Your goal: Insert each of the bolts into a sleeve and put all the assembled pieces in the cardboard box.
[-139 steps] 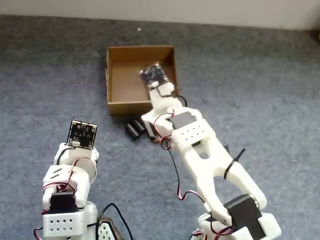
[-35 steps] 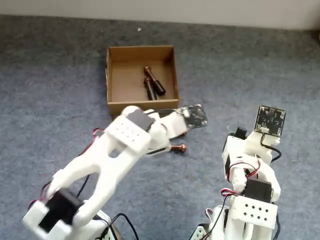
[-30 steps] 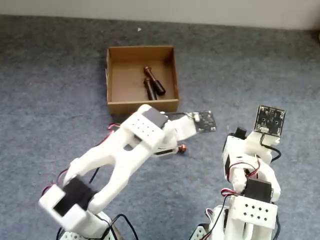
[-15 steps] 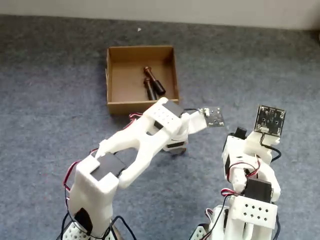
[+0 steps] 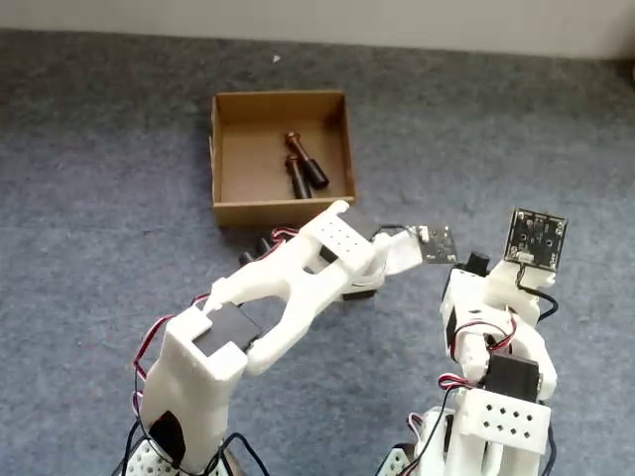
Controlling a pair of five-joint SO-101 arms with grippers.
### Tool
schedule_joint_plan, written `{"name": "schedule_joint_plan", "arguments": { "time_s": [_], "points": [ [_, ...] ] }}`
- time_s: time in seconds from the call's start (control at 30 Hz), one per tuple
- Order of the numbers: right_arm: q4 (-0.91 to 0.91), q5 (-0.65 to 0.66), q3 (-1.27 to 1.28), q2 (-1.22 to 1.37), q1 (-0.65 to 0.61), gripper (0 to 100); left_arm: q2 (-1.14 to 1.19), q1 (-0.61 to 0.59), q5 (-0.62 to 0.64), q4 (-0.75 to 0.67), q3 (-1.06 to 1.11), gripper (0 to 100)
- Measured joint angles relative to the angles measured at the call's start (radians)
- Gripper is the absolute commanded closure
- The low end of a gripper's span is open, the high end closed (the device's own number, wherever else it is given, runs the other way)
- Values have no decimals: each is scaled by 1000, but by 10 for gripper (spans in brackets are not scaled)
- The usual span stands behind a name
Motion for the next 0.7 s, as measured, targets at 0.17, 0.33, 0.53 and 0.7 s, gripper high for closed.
{"name": "schedule_joint_plan", "arguments": {
  "time_s": [0.17, 0.33, 0.53, 0.7],
  "points": [
    [0, 0, 0, 0, 0, 993, -35, 0, 51, 0, 20, 995],
    [0, 0, 0, 0, 0, 993, -226, -11, 75, -2, 150, 995],
    [3, 0, 0, 0, 0, 993, -548, -54, 86, -2, 362, 995],
    [46, 0, 2, -15, 0, 993, -824, -146, 175, -2, 511, 995]
  ]
}}
